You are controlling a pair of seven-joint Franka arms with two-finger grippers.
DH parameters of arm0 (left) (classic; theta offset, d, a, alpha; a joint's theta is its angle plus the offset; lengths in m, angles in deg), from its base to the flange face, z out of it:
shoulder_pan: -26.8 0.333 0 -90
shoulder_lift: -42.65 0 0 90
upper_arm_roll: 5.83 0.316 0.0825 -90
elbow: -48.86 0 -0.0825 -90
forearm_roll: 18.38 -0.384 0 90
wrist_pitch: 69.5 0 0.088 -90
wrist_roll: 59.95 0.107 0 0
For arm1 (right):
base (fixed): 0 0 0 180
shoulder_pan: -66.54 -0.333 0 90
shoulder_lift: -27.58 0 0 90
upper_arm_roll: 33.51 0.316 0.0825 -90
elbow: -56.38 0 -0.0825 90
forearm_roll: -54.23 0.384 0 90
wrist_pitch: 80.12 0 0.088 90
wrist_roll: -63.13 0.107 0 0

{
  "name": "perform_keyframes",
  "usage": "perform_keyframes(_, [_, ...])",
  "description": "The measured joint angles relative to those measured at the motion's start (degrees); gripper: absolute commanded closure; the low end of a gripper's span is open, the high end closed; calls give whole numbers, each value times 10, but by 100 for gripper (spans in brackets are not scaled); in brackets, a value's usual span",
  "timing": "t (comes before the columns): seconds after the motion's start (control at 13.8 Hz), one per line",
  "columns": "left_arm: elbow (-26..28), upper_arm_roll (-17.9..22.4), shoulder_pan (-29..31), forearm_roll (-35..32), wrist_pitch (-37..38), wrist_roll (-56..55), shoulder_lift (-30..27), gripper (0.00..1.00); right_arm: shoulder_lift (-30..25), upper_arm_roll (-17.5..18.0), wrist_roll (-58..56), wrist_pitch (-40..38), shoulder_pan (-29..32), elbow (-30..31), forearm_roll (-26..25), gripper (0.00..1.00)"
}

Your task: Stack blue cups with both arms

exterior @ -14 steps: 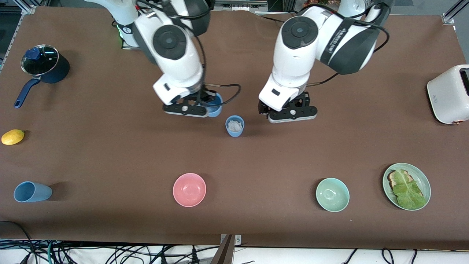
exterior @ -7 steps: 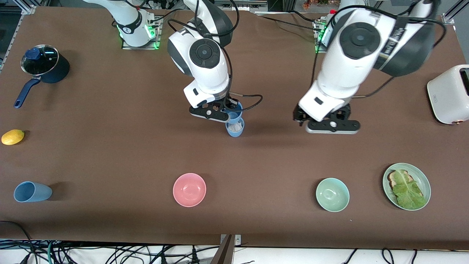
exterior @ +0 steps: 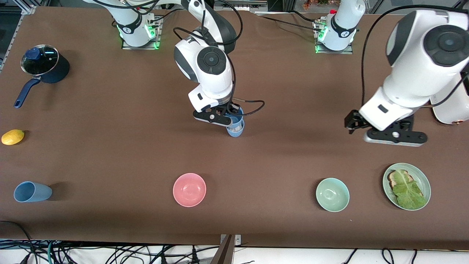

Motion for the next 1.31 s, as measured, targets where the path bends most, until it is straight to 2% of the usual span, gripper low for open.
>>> perform_keyframes(0.22, [0, 42, 12, 0, 7, 64, -10, 0, 8, -1, 1, 11, -1, 0, 0, 100])
perform_keyframes(0.36, [0, 70, 16, 30, 7, 94, -13, 0, 12, -1, 2, 18, -1, 0, 0, 100])
perform_keyframes(0.51, [0, 88, 24, 65, 7, 110, -17, 0, 16, -1, 5, 23, -2, 0, -1, 100])
perform_keyframes(0.65, [1, 100, 34, 71, 8, 136, -22, 0, 19, -1, 8, 24, -4, 0, -6, 98])
perform_keyframes(0.8, [4, 104, 41, 71, 11, 153, -31, 0, 21, -1, 11, 25, -5, 0, -7, 55])
perform_keyframes(0.87, [7, 105, 43, 71, 15, 156, -38, 0, 21, -1, 12, 25, -6, 0, -7, 45])
perform_keyframes(1.02, [15, 106, 43, 71, 36, 157, -58, 0, 21, -3, 12, 27, -5, -1, -7, 35])
perform_keyframes(1.16, [19, 106, 43, 81, 59, 154, -76, 0, 19, -5, 12, 29, -5, -3, -7, 33])
perform_keyframes(1.31, [21, 107, 49, 117, 80, 141, -87, 0, 10, -7, 11, 26, 0, -6, -7, 28])
